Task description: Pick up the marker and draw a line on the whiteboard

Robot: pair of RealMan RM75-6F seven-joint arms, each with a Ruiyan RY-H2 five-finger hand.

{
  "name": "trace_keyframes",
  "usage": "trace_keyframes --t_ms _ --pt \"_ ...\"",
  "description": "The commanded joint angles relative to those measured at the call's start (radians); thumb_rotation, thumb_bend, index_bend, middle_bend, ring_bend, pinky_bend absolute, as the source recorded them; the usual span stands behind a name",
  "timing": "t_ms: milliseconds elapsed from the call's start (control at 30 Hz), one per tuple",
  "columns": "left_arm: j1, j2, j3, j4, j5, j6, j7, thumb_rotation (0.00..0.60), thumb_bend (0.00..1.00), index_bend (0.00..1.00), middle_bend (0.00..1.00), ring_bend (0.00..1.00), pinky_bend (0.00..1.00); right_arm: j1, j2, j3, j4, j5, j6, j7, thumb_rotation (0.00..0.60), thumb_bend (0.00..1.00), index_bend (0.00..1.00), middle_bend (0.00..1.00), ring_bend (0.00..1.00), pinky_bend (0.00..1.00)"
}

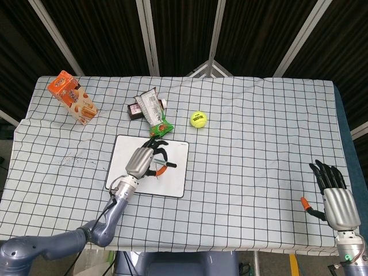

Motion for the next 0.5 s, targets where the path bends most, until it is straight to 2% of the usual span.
trace_keyframes --t_ms 33,500 --pt "0.007 0.008 0.002 0.015 -0.003 0.003 -0.002 0.600 0.54 0.72 0.21 0.05 0.15 0.000 0.001 -0.001 -0.001 -0.001 0.000 0.001 0.600 0.33 0.00 0.00 0.00 0.00" --pt "0.030 0.084 0.013 0.156 0.014 0.014 -0.032 0.600 0.54 0.72 0.21 0.05 0.15 -0.004 0.002 0.000 -0.009 0.002 0.004 -0.001 0.600 0.33 0.00 0.00 0.00 0.00"
